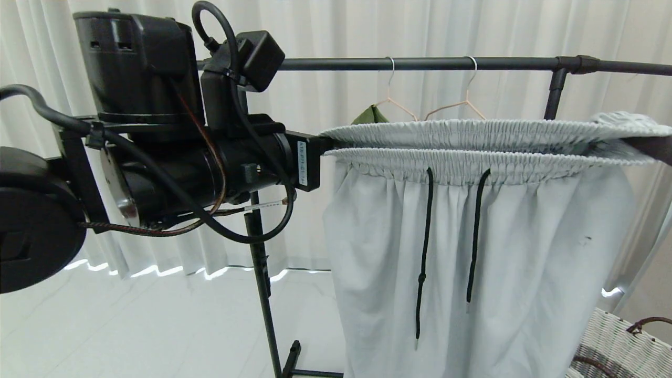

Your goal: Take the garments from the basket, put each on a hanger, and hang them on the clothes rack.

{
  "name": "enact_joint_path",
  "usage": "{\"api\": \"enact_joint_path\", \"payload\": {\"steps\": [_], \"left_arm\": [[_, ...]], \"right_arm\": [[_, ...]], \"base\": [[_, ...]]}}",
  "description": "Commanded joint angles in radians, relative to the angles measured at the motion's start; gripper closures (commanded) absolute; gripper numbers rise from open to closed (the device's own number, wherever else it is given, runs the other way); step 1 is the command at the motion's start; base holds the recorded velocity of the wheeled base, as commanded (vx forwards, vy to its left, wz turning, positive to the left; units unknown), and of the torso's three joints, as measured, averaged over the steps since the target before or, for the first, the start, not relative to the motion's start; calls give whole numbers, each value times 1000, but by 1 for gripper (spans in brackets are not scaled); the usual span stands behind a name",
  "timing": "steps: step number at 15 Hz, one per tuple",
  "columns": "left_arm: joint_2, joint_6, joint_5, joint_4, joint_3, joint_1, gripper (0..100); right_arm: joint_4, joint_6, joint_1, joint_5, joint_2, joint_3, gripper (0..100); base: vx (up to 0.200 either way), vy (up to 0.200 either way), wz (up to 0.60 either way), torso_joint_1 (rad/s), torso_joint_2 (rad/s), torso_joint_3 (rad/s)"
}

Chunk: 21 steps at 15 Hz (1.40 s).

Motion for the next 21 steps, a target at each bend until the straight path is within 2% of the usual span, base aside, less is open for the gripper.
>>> {"api": "enact_joint_path", "payload": {"steps": [1,4,8,11,13,16,21], "left_arm": [[25,1,-1,0,-28,-5,100],[16,1,1,0,-31,-28,100],[5,1,5,2,-16,-44,100],[-88,1,-1,78,33,-47,100],[-163,3,-3,141,41,-51,100],[-225,7,-3,160,42,-53,100],[-375,9,-3,249,47,-183,100]], "right_arm": [[42,0,8,93,-110,20,100],[71,0,22,166,-147,20,100],[103,0,68,169,-171,17,100],[114,0,52,159,-145,11,100],[105,0,0,155,-83,-6,100],[65,0,-37,155,6,-35,100],[-62,0,-38,155,233,-132,100]], "base": [[0,0,0,0,0,0],[0,0,0,0,0,0],[0,0,0,0,0,0],[0,0,0,0,0,0],[0,0,0,0,0,0],[0,0,0,0,0,0],[0,0,0,0,0,0]]}}
